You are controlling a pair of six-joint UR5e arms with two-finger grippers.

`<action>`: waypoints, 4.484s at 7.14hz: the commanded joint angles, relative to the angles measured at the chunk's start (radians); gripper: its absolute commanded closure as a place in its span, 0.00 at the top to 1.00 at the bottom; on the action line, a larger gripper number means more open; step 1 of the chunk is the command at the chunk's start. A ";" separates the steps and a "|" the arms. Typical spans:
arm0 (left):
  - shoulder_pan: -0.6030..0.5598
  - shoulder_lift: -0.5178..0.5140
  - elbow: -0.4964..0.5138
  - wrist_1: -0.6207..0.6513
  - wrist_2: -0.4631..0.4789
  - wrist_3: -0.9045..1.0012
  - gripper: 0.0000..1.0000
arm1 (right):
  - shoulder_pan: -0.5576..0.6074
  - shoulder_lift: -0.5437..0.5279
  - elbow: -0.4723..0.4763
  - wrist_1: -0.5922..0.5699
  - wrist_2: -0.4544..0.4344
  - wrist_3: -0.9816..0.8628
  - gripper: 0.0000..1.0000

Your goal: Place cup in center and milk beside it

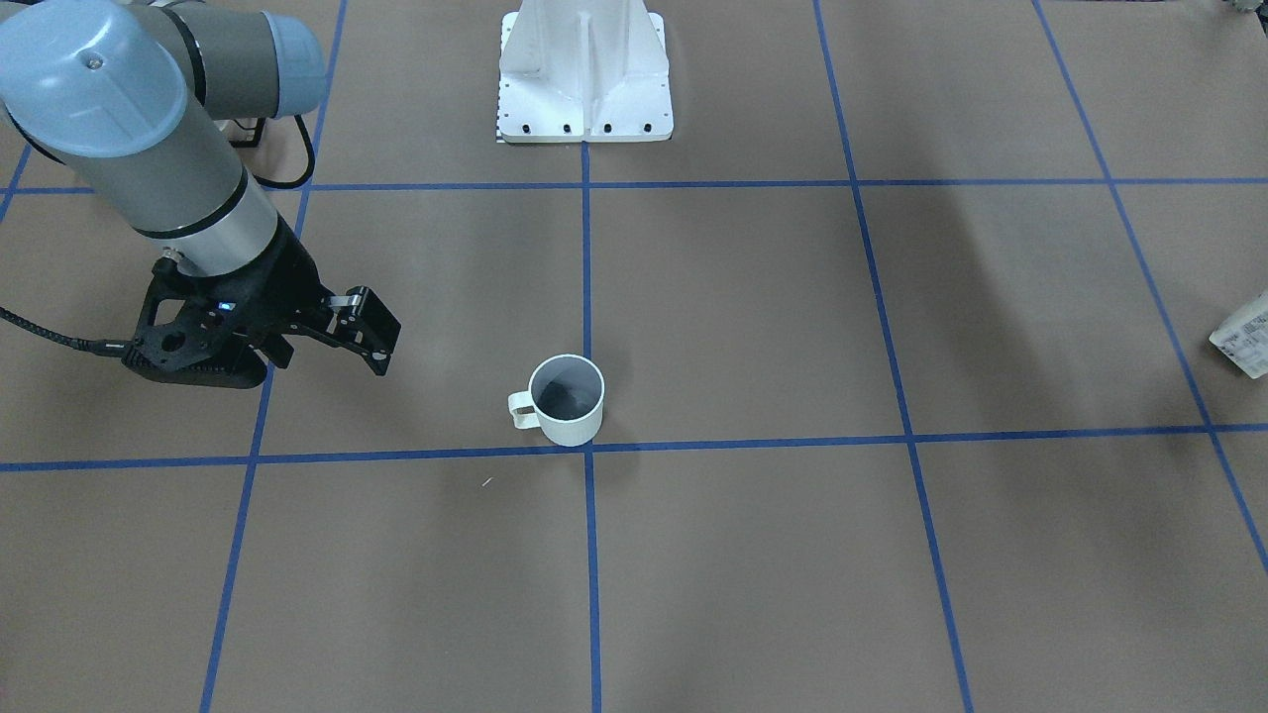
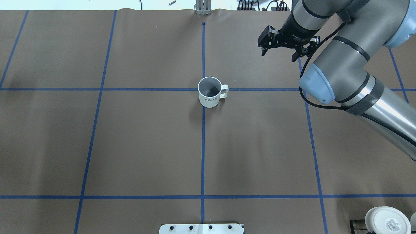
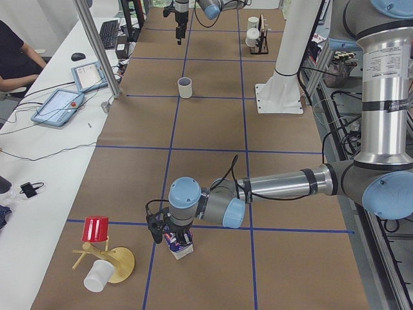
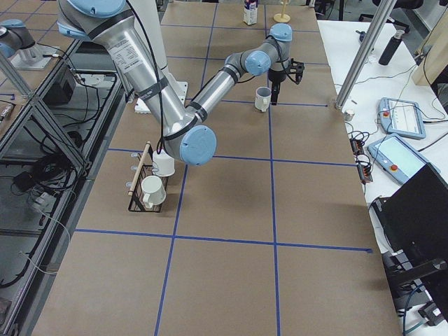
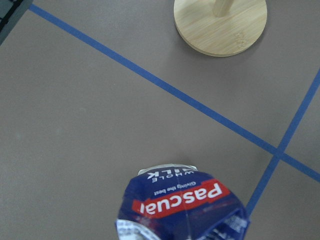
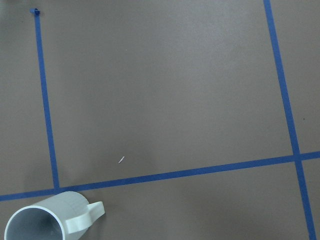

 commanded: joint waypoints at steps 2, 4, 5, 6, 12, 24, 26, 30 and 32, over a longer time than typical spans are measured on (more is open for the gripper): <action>0.002 -0.029 -0.133 0.057 0.004 0.007 0.00 | 0.001 -0.045 0.045 0.000 0.006 0.003 1.00; 0.065 -0.095 -0.181 0.060 0.022 0.007 0.00 | 0.017 -0.059 0.047 0.000 0.009 0.003 1.00; 0.097 -0.178 -0.183 0.116 0.024 0.007 0.00 | 0.026 -0.088 0.065 0.000 0.007 0.003 1.00; 0.125 -0.300 -0.195 0.234 0.030 0.009 0.00 | 0.031 -0.118 0.088 0.002 0.011 -0.007 1.00; 0.496 -0.738 -0.153 0.554 0.170 -0.087 0.00 | 0.095 -0.191 0.078 0.003 0.014 -0.133 1.00; 0.821 -1.008 0.072 0.408 0.270 -0.385 0.00 | 0.097 -0.234 0.071 0.011 0.000 -0.159 1.00; 0.821 -1.002 0.061 0.411 0.271 -0.382 0.98 | 0.097 -0.234 0.073 0.011 0.006 -0.159 1.00; 0.788 -0.998 -0.032 0.504 0.270 -0.379 0.98 | 0.103 -0.257 0.084 0.013 -0.003 -0.155 1.00; 0.751 -0.950 -0.175 0.623 0.270 -0.361 0.98 | 0.098 -0.255 0.071 0.016 -0.054 -0.156 1.00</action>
